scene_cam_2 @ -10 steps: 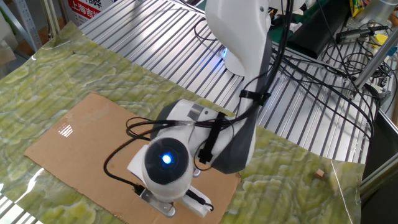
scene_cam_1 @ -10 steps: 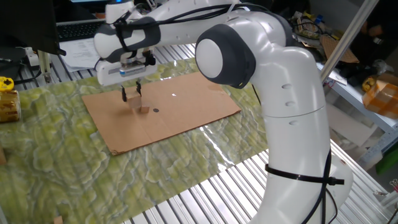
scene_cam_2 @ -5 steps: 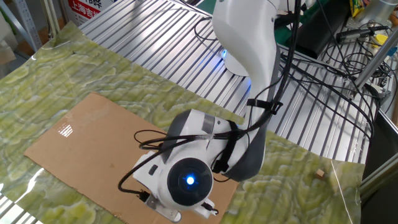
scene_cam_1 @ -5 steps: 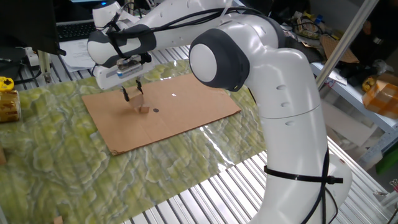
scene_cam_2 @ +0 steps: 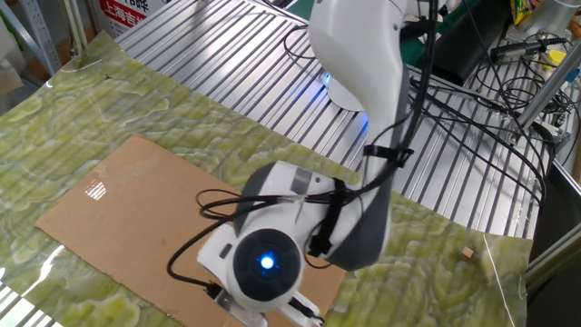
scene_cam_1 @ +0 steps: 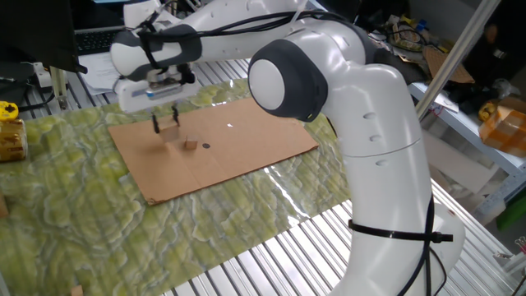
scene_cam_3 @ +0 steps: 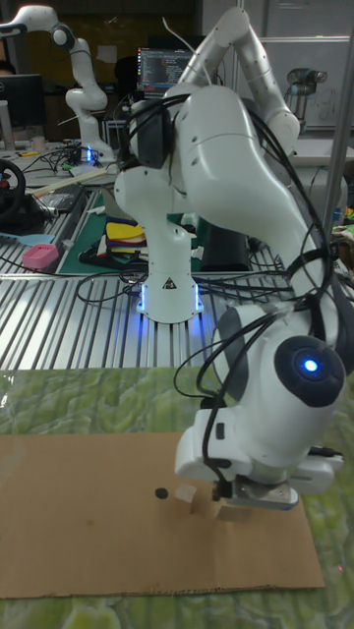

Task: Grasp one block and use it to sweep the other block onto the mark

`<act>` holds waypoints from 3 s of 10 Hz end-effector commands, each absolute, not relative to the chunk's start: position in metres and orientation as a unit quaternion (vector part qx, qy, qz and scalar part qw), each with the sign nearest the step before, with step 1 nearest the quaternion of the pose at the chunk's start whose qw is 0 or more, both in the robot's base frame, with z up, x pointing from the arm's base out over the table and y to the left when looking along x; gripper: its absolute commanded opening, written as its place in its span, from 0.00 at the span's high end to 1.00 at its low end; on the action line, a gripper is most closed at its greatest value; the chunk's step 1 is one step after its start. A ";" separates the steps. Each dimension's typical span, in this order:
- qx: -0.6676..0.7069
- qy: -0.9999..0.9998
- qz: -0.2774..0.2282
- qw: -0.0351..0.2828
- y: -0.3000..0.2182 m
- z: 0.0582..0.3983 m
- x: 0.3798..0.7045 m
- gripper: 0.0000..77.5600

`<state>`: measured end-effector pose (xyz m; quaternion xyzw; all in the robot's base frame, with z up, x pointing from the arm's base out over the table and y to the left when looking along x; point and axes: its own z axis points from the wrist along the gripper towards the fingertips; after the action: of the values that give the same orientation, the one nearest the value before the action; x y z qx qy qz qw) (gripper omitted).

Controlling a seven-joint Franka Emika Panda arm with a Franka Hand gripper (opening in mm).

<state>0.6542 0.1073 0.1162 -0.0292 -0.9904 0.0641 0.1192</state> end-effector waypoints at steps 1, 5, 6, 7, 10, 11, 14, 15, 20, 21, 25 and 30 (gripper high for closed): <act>-0.079 -0.993 0.007 0.090 0.141 0.127 0.662 0.99; -0.045 -0.996 0.002 0.080 0.115 0.117 0.666 0.99; -0.030 -0.996 0.002 0.081 0.115 0.117 0.666 0.99; -0.026 -0.996 -0.001 0.081 0.115 0.117 0.666 0.99; -0.084 -0.993 -0.035 0.077 0.115 0.117 0.666 0.99; -0.116 -0.990 -0.033 0.076 0.115 0.117 0.666 0.99; -0.133 -0.989 -0.018 0.061 0.104 0.116 0.664 0.99; -0.129 -0.990 -0.019 0.059 0.097 0.116 0.666 0.99; -0.117 -0.991 -0.005 0.063 0.073 0.114 0.663 0.99; -0.106 -0.992 -0.002 0.064 0.076 0.113 0.662 0.99; -0.044 -0.996 0.008 0.073 0.075 0.110 0.648 0.99; -0.051 -0.994 0.025 0.089 0.047 0.098 0.638 0.99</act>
<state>0.6397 0.0541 0.1000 -0.0489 -0.9949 0.0194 0.0859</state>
